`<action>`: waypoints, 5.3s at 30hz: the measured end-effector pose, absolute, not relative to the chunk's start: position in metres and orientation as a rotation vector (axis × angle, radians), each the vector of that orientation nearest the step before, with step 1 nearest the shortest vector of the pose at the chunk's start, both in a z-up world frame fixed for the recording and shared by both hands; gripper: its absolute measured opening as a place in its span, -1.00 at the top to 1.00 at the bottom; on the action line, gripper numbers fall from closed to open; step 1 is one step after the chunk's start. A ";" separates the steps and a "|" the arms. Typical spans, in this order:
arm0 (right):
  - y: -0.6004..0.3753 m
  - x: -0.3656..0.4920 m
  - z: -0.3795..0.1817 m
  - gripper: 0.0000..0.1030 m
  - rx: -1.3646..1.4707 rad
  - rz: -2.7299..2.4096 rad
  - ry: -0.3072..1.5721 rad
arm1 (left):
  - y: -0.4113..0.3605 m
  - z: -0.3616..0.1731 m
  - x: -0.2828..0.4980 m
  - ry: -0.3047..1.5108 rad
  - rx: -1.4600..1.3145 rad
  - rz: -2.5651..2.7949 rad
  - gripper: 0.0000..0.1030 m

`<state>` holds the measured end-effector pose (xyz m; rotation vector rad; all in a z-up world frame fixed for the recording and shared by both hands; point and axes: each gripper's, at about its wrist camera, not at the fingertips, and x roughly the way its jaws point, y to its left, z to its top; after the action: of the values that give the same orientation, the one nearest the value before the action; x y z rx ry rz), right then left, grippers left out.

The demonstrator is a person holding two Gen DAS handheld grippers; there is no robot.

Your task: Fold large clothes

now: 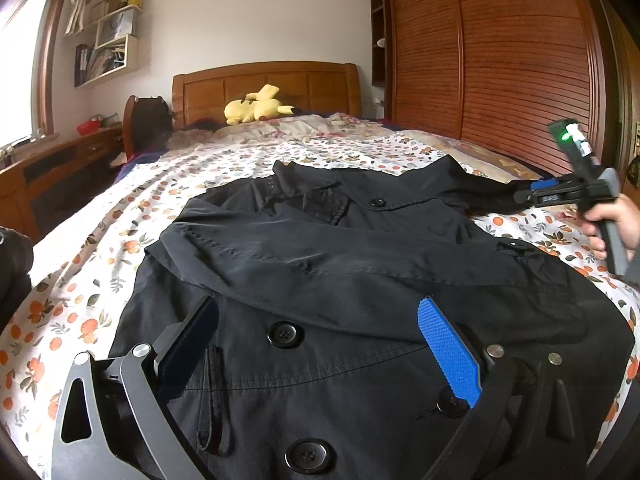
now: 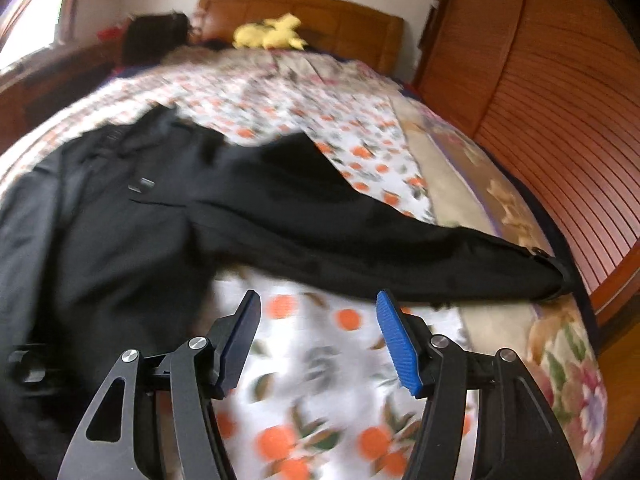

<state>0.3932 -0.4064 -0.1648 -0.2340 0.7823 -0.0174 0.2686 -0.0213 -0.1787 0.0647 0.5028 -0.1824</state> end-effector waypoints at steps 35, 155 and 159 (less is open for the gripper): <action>-0.336 0.381 -0.074 0.97 -0.370 0.100 0.503 | -0.018 -0.179 0.269 0.506 0.061 -0.193 -0.95; -0.190 0.207 -0.044 0.08 -0.198 0.488 0.703 | 0.045 -0.137 0.203 0.418 0.031 -0.198 -0.95; -0.192 0.201 -0.033 0.06 -0.199 0.485 0.670 | 0.045 -0.137 0.203 0.418 0.031 -0.198 -0.95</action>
<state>0.2008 -0.1917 -0.0325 -0.1987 0.6703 0.4851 0.2033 0.0448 -0.1371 0.0314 0.4183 -0.1980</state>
